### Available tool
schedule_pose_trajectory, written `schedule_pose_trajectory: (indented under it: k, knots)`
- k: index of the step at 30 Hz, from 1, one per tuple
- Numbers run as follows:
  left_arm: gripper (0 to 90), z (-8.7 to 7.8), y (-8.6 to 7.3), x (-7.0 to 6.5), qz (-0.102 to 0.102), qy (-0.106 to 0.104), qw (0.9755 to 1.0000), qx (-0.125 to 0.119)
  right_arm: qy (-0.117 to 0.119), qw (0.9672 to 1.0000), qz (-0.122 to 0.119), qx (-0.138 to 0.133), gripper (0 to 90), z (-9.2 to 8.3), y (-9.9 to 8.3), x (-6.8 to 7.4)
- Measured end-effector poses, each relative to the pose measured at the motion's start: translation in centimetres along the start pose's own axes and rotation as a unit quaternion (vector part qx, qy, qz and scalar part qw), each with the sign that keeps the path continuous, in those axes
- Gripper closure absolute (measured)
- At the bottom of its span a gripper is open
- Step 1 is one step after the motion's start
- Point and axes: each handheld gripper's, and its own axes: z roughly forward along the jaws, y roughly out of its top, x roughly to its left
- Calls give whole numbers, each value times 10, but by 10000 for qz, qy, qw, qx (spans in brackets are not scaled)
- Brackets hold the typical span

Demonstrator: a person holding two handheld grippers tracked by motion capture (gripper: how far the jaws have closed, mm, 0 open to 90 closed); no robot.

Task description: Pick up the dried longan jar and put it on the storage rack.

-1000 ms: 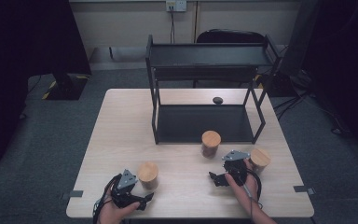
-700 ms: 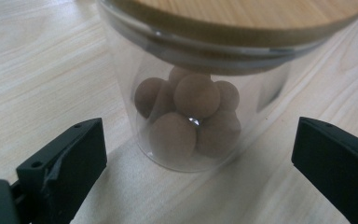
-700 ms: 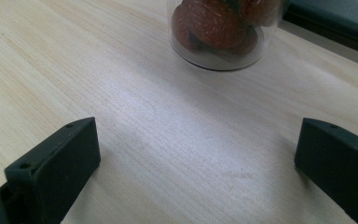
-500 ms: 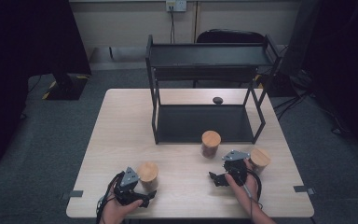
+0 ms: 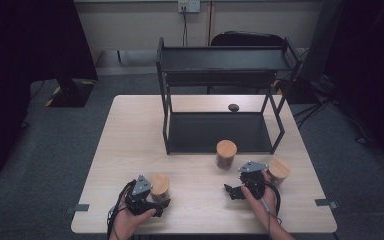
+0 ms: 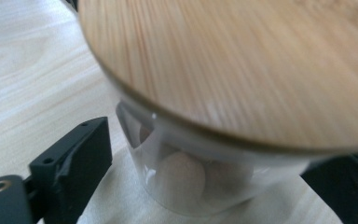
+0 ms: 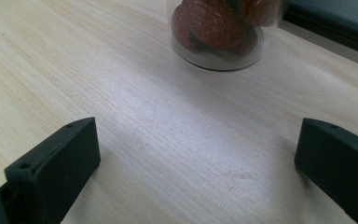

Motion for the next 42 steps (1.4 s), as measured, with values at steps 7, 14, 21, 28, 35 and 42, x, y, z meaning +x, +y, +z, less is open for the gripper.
schedule_pose_trajectory:
  k: [7,14,21,28,35,42]
  knots:
    - [129,0,2,1,-57,12,9999,-112,0,10000,0,0,0,0,0,0]
    - [170,1,4,2,-42,-27,9998,-172,0,10000,-1,-1,0,0,0,0]
    - [232,2,7,1,70,-71,9997,-224,0,10000,0,-1,0,0,0,0]
    - [252,1,9,-1,269,19,9995,-166,1,10000,-2,-2,0,0,0,0]
    - [260,2,12,-2,266,67,9995,-158,2,10000,-1,-3,0,0,0,0]
    - [261,2,14,-1,254,123,9995,-170,2,10000,-1,-4,0,0,0,0]
